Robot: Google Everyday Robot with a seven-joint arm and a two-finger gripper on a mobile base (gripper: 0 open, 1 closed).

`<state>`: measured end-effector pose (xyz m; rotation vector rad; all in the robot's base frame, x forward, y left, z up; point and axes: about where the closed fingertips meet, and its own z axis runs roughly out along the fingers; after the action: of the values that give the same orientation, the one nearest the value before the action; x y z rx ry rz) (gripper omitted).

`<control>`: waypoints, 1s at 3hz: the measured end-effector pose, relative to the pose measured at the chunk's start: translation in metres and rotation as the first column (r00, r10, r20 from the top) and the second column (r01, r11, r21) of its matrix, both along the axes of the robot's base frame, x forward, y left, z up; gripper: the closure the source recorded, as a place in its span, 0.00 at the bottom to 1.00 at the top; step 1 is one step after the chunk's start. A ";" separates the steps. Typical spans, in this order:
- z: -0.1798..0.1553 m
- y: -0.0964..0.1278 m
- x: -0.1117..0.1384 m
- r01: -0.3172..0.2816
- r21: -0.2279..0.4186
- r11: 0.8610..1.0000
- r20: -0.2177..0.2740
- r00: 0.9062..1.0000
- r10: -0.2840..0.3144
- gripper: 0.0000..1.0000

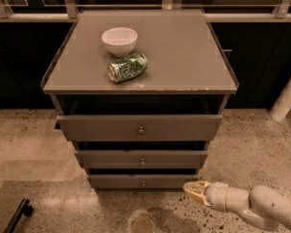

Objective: Open bottom drawer

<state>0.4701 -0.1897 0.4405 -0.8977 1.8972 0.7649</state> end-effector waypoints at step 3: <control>-0.117 -0.006 0.060 0.177 0.043 0.983 0.083 0.980 -0.180 1.00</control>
Offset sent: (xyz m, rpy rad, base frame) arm 0.0711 -0.0126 -0.1326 0.0605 -0.1298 -0.2231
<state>0.5301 -0.1953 0.3234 -0.7163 1.8527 0.6394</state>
